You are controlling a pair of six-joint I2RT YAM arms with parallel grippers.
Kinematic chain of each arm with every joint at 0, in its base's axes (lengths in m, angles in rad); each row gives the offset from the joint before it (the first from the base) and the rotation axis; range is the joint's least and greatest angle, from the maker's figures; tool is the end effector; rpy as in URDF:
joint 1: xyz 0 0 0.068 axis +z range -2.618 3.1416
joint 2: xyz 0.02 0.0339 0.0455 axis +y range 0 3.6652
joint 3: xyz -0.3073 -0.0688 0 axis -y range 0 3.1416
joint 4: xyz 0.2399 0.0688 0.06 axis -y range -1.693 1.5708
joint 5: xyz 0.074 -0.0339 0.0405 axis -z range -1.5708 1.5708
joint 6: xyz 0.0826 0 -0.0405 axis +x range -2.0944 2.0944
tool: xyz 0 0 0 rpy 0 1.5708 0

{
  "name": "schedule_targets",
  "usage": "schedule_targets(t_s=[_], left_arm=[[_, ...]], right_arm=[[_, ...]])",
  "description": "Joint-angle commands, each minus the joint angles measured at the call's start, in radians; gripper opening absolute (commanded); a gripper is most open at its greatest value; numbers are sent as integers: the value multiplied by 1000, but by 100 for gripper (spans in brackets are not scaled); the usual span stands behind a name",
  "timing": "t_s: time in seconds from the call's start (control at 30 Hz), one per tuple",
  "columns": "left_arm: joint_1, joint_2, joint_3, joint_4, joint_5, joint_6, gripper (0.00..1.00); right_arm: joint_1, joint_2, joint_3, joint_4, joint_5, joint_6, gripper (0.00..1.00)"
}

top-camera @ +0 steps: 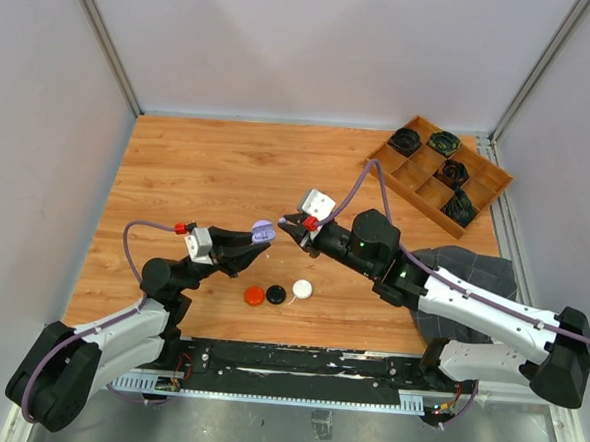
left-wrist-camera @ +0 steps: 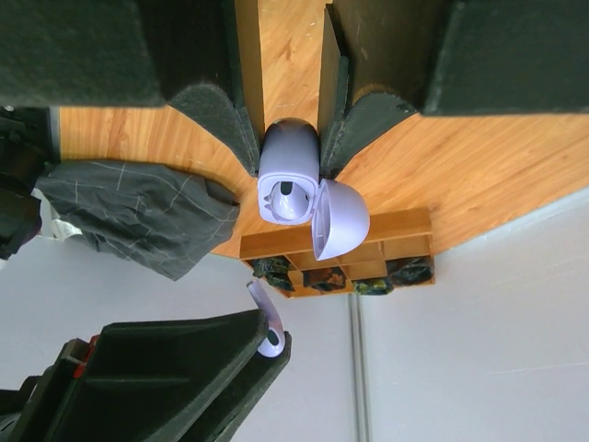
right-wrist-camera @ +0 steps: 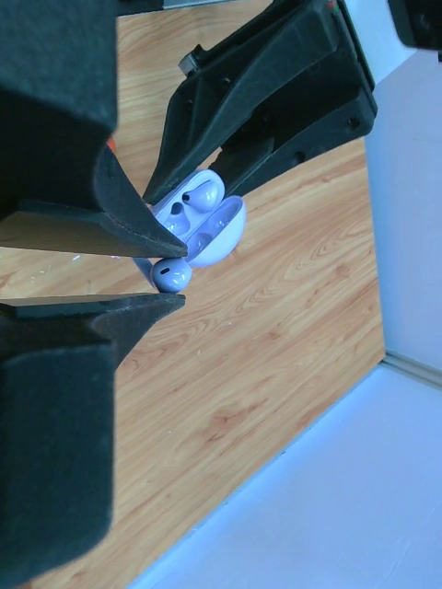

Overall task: Insert the wireless bluetooth earbuds into the charging case
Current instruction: Place the earbud in the charging case.

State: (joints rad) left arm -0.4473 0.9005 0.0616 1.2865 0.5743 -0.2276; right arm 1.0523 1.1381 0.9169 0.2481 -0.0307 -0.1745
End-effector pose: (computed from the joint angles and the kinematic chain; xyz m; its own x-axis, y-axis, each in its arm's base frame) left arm 0.1278 -0.1111 0.2780 0.1986 -0.3054 -0.9313 0.8720 0.4889 0.0256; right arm 0.1439 0.2574 0.4026 0.1665 -0.0584 -0.9843 -0.8676 0.4656 -0.1744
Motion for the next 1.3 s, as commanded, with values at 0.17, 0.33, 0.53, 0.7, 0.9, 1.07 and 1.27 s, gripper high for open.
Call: schedule_targets(t_s=[0.17, 0.33, 0.53, 0.7, 0.9, 1.07, 1.27], left_arm=[[5, 13, 28, 100, 12, -81, 4], [5, 29, 30, 125, 18, -114, 4], [5, 64, 28, 182, 28, -154, 4], [5, 69, 27, 198, 14, -170, 3], [5, 63, 37, 169, -19, -184, 1], [5, 67, 42, 158, -24, -189, 1], [5, 69, 52, 158, -30, -214, 0]], right_arm=[[54, 49, -22, 145, -23, -79, 16], [67, 71, -18, 168, -18, -98, 16], [76, 91, -15, 178, -20, -108, 15], [82, 88, -19, 178, -29, -108, 16], [87, 79, -26, 184, -48, -103, 16], [91, 77, -36, 209, -82, -91, 16], [97, 78, -42, 218, -99, -87, 16]])
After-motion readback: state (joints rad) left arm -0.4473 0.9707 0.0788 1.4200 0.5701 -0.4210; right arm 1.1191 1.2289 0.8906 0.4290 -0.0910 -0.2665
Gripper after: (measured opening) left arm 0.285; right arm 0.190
